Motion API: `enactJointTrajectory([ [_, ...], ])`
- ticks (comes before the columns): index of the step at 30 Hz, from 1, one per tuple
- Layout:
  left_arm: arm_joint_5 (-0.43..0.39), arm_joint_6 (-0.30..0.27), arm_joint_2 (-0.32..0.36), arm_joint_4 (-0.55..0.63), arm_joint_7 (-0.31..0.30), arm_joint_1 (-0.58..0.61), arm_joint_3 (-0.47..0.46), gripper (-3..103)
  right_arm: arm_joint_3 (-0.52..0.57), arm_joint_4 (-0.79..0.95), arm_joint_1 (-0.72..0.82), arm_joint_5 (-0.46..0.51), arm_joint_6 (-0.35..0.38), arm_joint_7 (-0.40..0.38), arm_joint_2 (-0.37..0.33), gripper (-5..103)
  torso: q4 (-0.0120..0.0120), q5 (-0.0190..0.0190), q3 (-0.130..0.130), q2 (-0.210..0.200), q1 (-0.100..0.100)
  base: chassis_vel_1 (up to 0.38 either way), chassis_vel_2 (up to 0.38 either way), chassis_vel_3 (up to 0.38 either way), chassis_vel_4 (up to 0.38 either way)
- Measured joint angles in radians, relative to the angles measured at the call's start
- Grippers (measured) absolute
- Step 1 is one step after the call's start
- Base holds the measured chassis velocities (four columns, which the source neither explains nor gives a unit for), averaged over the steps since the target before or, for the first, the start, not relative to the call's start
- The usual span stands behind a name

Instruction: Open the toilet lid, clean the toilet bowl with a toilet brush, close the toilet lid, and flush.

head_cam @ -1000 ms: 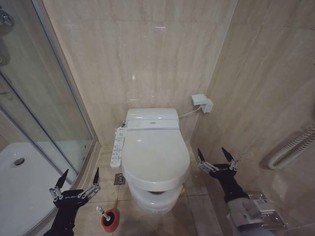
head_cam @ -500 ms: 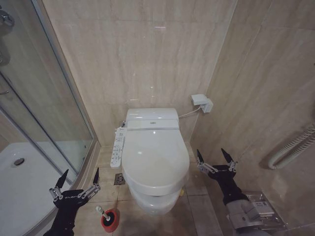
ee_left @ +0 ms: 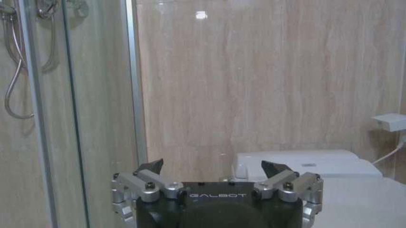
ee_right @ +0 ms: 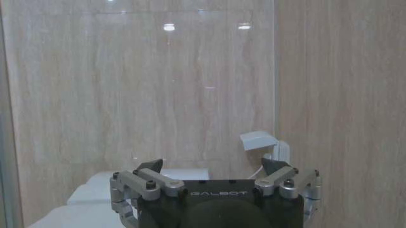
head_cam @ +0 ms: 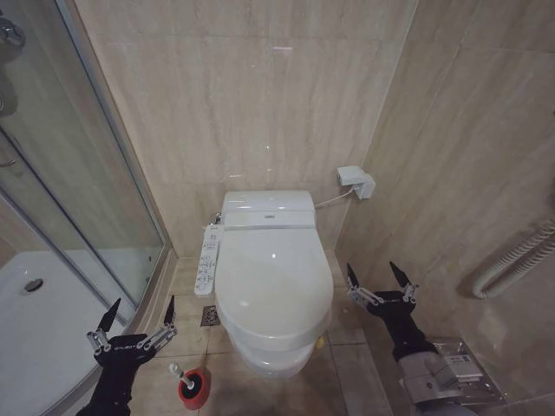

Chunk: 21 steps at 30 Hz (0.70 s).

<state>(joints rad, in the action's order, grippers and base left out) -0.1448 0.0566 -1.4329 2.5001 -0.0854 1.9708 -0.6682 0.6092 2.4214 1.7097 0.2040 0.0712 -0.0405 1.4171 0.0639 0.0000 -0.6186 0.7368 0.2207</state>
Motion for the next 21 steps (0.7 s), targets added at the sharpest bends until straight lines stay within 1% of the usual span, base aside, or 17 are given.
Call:
enactJointTrajectory([
  [21,0.000,0.000,0.000,0.000,0.000,0.000,0.000,100,0.000,-0.001,0.000,0.001,0.001,0.000,0.000,100,0.0000,0.0000,0.000,0.000,0.000,0.000,0.000,0.000,0.000],
])
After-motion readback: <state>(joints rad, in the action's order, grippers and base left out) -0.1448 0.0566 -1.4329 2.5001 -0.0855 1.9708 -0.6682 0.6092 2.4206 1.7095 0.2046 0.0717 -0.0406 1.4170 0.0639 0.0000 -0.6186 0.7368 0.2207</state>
